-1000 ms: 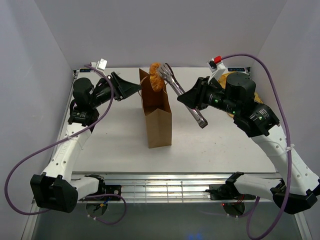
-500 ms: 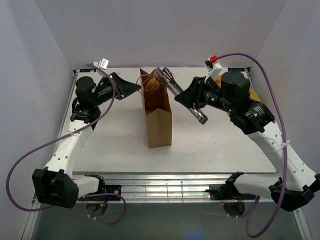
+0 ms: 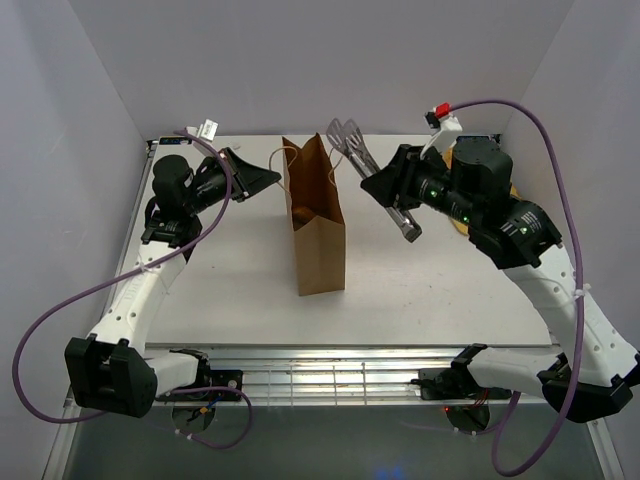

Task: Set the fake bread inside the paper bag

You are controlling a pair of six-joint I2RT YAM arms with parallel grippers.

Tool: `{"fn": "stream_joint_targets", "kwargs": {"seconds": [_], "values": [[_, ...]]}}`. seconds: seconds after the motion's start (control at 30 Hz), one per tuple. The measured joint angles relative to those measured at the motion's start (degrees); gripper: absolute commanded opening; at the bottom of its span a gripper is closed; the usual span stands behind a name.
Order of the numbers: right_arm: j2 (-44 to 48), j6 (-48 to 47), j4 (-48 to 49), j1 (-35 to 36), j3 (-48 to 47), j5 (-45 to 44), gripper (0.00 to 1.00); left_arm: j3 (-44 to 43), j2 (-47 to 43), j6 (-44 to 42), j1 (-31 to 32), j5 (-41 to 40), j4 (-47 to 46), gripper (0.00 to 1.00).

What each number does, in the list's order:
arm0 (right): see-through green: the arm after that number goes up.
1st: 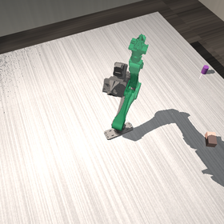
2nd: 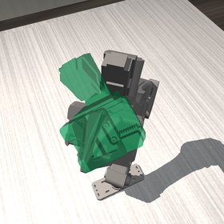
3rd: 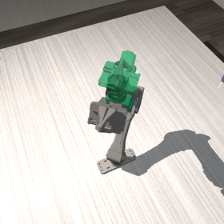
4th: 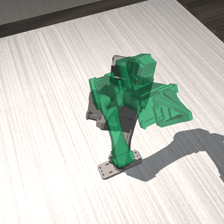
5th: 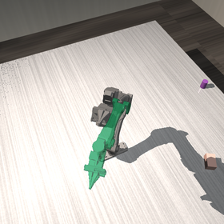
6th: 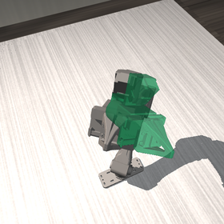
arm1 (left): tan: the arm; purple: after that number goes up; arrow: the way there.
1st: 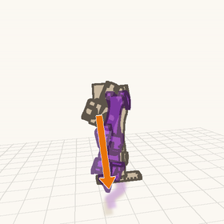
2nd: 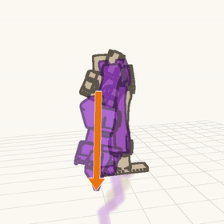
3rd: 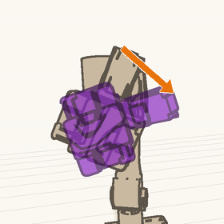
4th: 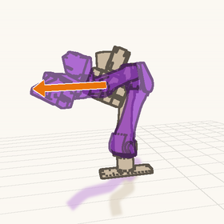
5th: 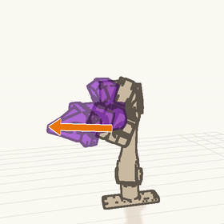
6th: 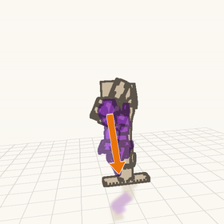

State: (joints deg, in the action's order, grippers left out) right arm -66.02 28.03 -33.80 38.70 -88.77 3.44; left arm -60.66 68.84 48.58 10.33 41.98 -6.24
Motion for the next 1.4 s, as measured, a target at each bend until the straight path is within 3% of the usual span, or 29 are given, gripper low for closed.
{"fn": "stream_joint_targets", "kwargs": {"seconds": [0.17,0.47,0.77,1.0,1.4], "values": [[0.02,-1.68,-2.71,-2.67,-7.04,-5.86,0.47,0.79,-0.5,-0.28,0.0,-0.96,0.22,0.05],[-0.59,-4.76,-4.83,-16.57,-14.14,-10.19,0.47,1.05,-1.62,-2.49,0.0,-2.51,1.95,0.03],[-2.51,-7.93,-5.49,-33.51,3.89,-13.75,0.46,2.25,-4.24,-3.96,0.0,-2.56,3.58,0.01],[-4.98,-8.87,-5.03,-43.89,19.98,-10.86,0.47,2.29,-6.08,-4.61,0.02,-2.25,4.26,0.01],[-9.07,-10.75,0.57,-53.7,25.33,-4.13,0.47,4.48,-6.34,-4.72,0.02,0.02,2.56,0.0]]}}
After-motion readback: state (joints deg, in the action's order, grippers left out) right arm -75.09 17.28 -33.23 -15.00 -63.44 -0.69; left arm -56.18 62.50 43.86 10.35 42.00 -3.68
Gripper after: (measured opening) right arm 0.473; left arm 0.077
